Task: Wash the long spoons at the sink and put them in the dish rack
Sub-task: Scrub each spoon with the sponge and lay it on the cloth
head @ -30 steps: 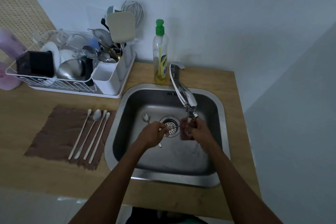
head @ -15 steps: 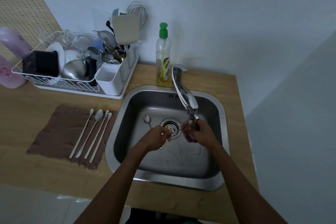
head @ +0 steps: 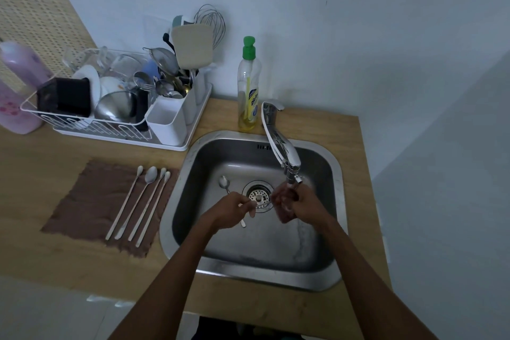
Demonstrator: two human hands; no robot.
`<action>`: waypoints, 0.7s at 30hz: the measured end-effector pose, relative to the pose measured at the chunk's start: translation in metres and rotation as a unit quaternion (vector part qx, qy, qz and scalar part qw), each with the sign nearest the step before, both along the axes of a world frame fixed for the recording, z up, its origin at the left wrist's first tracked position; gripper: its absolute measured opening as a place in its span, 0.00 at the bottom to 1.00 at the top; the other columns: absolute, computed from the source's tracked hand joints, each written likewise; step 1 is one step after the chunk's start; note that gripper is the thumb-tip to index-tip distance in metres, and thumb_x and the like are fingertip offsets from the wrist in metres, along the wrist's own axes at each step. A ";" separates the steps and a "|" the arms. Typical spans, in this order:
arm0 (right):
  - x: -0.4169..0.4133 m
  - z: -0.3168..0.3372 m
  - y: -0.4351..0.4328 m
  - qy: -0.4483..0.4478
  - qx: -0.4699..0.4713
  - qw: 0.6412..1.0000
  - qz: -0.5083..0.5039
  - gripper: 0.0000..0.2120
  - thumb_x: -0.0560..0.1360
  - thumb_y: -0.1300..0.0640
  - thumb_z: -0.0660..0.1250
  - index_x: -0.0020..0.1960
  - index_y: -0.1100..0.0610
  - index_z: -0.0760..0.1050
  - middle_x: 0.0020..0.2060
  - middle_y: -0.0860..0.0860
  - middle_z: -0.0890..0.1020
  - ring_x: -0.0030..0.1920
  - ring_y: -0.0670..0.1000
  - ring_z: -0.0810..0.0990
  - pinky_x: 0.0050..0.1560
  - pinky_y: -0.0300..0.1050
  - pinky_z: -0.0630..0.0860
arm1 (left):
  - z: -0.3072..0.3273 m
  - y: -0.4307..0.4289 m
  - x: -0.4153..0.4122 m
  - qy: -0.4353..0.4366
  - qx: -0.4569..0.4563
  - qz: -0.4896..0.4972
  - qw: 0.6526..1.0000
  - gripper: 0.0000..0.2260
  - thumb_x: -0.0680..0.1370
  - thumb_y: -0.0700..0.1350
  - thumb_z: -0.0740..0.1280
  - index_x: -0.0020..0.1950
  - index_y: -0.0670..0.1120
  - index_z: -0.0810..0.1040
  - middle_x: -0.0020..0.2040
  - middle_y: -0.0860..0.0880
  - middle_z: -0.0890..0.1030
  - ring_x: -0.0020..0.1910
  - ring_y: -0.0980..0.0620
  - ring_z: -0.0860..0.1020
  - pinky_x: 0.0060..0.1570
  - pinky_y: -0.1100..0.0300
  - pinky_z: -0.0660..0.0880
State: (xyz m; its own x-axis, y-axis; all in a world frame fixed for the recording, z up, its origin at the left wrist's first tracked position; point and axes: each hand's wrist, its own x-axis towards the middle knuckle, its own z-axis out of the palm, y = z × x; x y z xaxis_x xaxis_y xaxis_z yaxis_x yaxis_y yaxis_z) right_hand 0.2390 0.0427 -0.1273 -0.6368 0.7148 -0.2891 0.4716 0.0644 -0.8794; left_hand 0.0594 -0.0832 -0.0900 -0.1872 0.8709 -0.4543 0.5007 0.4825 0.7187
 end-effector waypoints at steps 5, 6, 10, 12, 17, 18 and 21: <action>-0.009 -0.003 -0.011 0.014 -0.011 0.986 -0.163 0.10 0.83 0.59 0.61 0.48 0.52 0.81 0.47 0.51 0.85 0.44 0.44 0.84 0.40 0.42 0.82 | 0.017 -0.004 0.011 -0.036 -0.003 0.013 0.999 0.17 0.83 0.49 0.59 0.46 0.40 0.81 0.31 0.37 0.71 0.22 0.57 0.70 0.29 0.54 0.67; -0.012 -0.002 -0.015 0.036 -0.022 0.979 -0.199 0.11 0.82 0.63 0.60 0.49 0.53 0.80 0.46 0.51 0.85 0.42 0.43 0.83 0.35 0.38 0.80 | 0.018 -0.003 0.013 -0.029 0.004 0.019 0.999 0.17 0.83 0.48 0.59 0.47 0.39 0.81 0.33 0.35 0.71 0.21 0.59 0.69 0.29 0.53 0.68; -0.004 -0.014 -0.004 -0.014 -0.066 0.995 -0.074 0.11 0.79 0.66 0.63 0.55 0.56 0.80 0.49 0.50 0.85 0.50 0.46 0.83 0.48 0.48 0.82 | 0.024 -0.010 0.008 -0.019 -0.001 0.008 1.000 0.17 0.83 0.47 0.59 0.48 0.37 0.82 0.49 0.32 0.79 0.49 0.38 0.77 0.49 0.42 0.75; -0.001 -0.017 0.002 -0.068 -0.031 0.997 -0.032 0.06 0.80 0.56 0.65 0.53 0.52 0.80 0.50 0.49 0.85 0.52 0.49 0.83 0.54 0.54 0.82 | 0.023 -0.012 0.006 -0.027 -0.006 0.001 1.000 0.17 0.83 0.47 0.59 0.48 0.38 0.82 0.48 0.34 0.79 0.47 0.38 0.77 0.42 0.48 0.77; -0.015 -0.009 -0.014 0.036 -0.055 0.973 -0.221 0.12 0.80 0.66 0.60 0.52 0.54 0.79 0.46 0.52 0.85 0.45 0.48 0.84 0.37 0.41 0.80 | 0.020 -0.002 0.021 -0.034 -0.001 0.046 0.998 0.17 0.83 0.49 0.59 0.46 0.39 0.80 0.26 0.47 0.74 0.24 0.53 0.70 0.24 0.63 0.67; -0.014 -0.010 -0.013 0.044 -0.074 0.977 -0.197 0.13 0.80 0.68 0.60 0.53 0.54 0.79 0.47 0.51 0.85 0.47 0.49 0.84 0.39 0.42 0.81 | 0.020 -0.003 0.018 -0.032 0.001 0.042 0.999 0.17 0.83 0.49 0.59 0.46 0.38 0.80 0.31 0.43 0.78 0.27 0.46 0.74 0.28 0.57 0.73; -0.006 -0.009 -0.004 0.020 -0.072 0.993 -0.087 0.12 0.81 0.66 0.61 0.53 0.55 0.81 0.47 0.49 0.86 0.52 0.48 0.85 0.51 0.46 0.82 | 0.018 -0.007 0.005 -0.036 0.003 0.021 0.999 0.18 0.83 0.49 0.59 0.48 0.37 0.81 0.37 0.37 0.79 0.34 0.47 0.78 0.33 0.53 0.73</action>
State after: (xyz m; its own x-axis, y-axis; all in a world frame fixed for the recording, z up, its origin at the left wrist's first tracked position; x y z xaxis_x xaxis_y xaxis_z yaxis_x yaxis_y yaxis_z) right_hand 0.2327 0.0386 -0.1363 -0.5212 0.7675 -0.3732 0.4283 -0.1430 -0.8923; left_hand 0.0648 -0.0899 -0.0717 -0.1907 0.8653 -0.4635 0.4261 0.4983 0.7551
